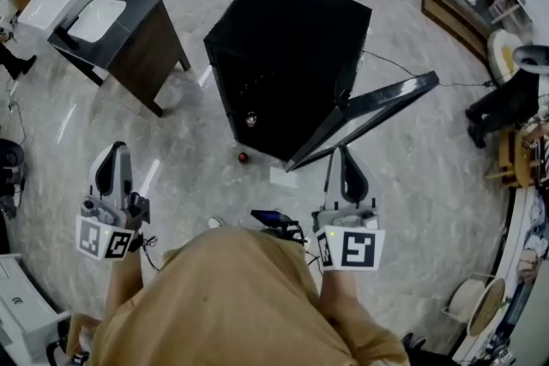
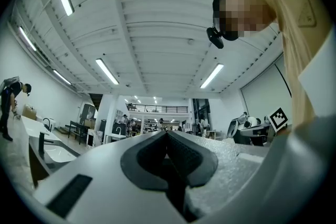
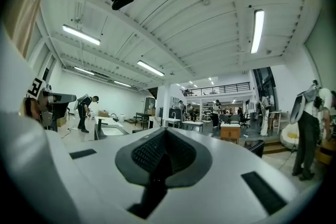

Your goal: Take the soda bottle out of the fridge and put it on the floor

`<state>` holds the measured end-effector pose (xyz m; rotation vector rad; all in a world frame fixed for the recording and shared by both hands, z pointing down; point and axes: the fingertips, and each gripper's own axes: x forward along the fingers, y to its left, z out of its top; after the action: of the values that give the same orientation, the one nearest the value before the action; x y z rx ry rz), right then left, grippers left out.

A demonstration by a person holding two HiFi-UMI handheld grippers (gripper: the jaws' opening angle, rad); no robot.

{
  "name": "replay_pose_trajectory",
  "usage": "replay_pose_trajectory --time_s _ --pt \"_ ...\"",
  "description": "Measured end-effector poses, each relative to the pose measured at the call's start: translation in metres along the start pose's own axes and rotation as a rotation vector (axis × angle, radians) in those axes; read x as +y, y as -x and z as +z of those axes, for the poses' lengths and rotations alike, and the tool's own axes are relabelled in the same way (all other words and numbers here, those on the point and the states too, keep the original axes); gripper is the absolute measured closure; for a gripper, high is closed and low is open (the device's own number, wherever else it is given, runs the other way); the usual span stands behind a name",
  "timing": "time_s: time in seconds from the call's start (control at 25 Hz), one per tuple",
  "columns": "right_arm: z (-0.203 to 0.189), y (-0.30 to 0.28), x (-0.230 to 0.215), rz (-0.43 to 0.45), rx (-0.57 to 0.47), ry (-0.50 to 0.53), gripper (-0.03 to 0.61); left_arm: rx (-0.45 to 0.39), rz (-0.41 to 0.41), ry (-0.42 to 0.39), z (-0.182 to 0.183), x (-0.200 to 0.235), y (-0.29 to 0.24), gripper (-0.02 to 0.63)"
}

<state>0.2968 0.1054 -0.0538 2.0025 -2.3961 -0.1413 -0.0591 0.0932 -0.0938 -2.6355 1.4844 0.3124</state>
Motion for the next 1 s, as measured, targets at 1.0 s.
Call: replay_pose_trajectory --time_s 1.0 --pt "0.016 -0.019 0.073 0.118 -0.021 -0.062 0.577 0.058 0.022 -0.003 -0.025 0.009 0.042 0.618"
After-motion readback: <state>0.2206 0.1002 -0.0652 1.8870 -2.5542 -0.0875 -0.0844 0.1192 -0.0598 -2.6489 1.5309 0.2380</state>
